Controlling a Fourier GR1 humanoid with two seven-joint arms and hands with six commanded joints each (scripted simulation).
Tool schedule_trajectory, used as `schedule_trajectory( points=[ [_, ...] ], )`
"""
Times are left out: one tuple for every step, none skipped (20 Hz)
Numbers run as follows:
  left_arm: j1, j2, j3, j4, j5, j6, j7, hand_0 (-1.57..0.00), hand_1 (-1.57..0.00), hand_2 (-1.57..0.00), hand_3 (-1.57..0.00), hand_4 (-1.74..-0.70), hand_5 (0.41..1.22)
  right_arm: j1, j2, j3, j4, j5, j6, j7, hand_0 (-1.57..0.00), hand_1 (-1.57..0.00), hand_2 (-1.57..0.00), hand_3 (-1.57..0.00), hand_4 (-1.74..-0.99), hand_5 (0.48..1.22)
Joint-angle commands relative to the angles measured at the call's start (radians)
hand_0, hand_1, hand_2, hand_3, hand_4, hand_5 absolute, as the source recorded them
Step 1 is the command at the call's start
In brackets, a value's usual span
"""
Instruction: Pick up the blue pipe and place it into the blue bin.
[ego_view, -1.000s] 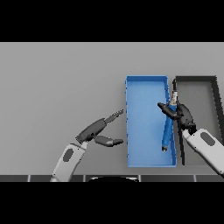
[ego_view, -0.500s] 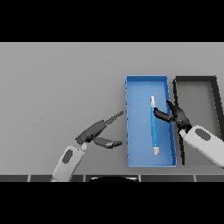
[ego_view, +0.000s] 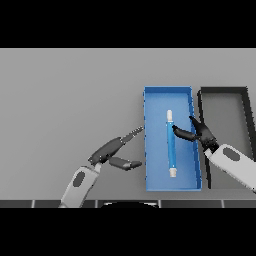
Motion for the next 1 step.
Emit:
schedule_trajectory(
  points=[
    [0.012, 0.005, -0.004, -0.011, 0.003, -0.004, 0.001, 0.0, 0.0, 0.0, 0.0, -0.88, 0.431, 0.005, 0.009, -0.001, 0.016, -0.002, 0.004, -0.011, -0.01, -0.01, -0.01, 0.0, -1.022, 0.643]
  ],
)
